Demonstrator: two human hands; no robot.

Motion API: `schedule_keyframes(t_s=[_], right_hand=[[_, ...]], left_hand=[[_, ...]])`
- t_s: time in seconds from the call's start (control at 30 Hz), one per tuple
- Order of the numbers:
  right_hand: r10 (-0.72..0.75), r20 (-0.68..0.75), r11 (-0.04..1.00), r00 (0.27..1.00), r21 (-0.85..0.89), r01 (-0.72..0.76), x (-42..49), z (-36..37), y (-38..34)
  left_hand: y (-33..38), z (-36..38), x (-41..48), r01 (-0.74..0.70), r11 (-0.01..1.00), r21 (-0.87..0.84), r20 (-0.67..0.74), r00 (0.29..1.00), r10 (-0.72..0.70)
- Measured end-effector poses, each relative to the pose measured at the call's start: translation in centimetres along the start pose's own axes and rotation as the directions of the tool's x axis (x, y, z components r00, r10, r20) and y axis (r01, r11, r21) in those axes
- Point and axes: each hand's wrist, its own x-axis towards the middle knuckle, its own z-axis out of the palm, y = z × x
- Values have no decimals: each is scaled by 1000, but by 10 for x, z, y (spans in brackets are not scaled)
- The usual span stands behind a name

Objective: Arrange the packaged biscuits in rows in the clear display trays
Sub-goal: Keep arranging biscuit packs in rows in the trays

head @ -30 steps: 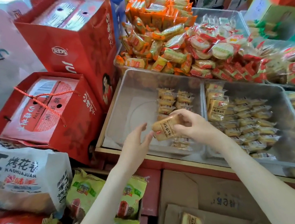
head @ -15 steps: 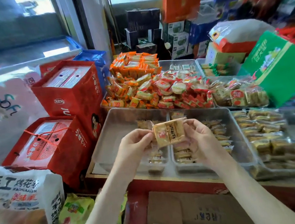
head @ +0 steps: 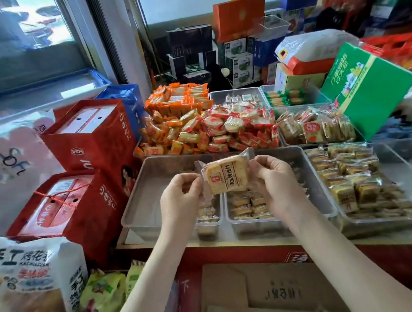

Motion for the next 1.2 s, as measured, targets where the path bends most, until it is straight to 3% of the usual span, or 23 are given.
schedule_keyframes(t_s=[0.1,0.17,0.23,0.33,0.4,0.5,0.6,0.67,0.9,1.0,1.07,1.13,1.2], right_hand=[[-117,-139,987,983,-127,100,-2,5,1],[-284,-116,918,952,-318,235,-11,9,3],[-377,58,836,924,-409,367,-23,14,8],[-388,390,741,835,-406,534,-36,15,18],[-405,434,722,804,-387,573,-37,12,15],[-448,224,737,865,-455,500,-25,6,9],[-170,217,880,961,-406,247,-9,1,2],[-46,272,946,961,-298,129,-7,0,1],[9,192,982,981,-189,28,1,4,3],[-49,142,967,989,-239,82,4,3,7],[-255,123,841,959,-461,283,6,2,13],[-404,266,576,875,-669,469,8,-1,21],[-218,442,462,870,-739,491,9,-1,33]], left_hand=[[8,13,-16,-45,988,151,-8,999,47],[11,24,-28,-1,1000,6,107,994,0],[10,33,-35,81,974,-213,225,974,-32],[2,31,-32,169,872,-459,206,975,-81],[-5,21,-27,203,800,-565,212,973,-97],[-15,6,-20,283,726,-627,299,948,-112],[-19,-8,-16,343,683,-645,403,912,-78],[-23,-16,-14,350,682,-642,452,891,-32],[-33,-19,-8,361,705,-610,469,882,-46],[-32,-13,-3,351,735,-581,452,889,-67],[-32,-7,0,336,760,-557,412,906,-98],[-33,1,3,329,793,-513,356,922,-152],[-35,10,4,320,838,-442,335,925,-177]])
